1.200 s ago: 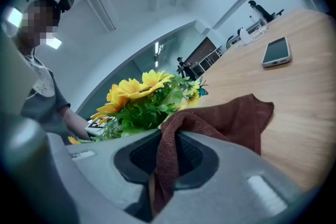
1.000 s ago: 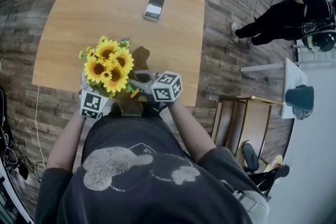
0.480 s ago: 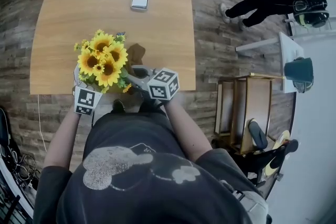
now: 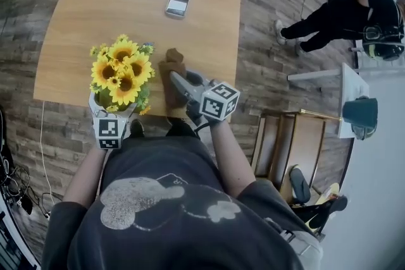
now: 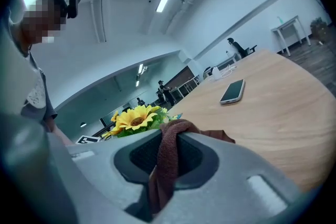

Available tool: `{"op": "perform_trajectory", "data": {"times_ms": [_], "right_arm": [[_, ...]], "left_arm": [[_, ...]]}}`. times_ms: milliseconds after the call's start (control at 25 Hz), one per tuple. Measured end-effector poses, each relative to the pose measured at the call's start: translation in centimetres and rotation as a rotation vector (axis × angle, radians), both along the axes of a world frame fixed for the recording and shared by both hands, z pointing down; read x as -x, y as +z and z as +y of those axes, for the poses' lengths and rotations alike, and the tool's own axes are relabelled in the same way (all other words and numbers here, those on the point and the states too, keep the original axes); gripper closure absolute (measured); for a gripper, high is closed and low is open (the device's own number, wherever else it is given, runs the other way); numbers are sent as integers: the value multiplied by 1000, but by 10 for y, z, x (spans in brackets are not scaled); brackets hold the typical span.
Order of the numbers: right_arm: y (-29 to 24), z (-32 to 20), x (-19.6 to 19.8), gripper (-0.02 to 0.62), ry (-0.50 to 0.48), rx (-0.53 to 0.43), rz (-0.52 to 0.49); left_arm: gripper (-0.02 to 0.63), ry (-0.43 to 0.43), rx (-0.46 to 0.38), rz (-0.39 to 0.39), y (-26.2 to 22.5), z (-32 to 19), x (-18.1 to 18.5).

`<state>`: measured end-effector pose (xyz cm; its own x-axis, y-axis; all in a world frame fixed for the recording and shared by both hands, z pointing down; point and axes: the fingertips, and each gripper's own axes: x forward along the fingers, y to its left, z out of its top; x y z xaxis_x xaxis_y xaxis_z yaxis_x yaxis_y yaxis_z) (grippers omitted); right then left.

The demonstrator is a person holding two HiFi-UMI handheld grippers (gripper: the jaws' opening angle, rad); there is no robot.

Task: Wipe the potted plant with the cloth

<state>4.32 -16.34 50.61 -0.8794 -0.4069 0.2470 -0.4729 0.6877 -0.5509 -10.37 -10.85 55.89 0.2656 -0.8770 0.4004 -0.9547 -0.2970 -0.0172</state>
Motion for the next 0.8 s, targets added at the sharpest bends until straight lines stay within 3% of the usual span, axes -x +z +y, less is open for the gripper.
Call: {"op": "perform_trajectory", "data": {"times_ms": [480,640,800], "right_arm": [[-19,-32,-36,549,-216,-4,-43],[-17,-32,-41,549,-279,-6,-48],[-13,-29,-42,549,-329,-12,-40]], "left_arm": [[-25,-594,20,33,-4,-14,-13],[-14,-705,6,-25,-3,-21,-4],[62,-752,-9,-39,-3,-24,4]]}}
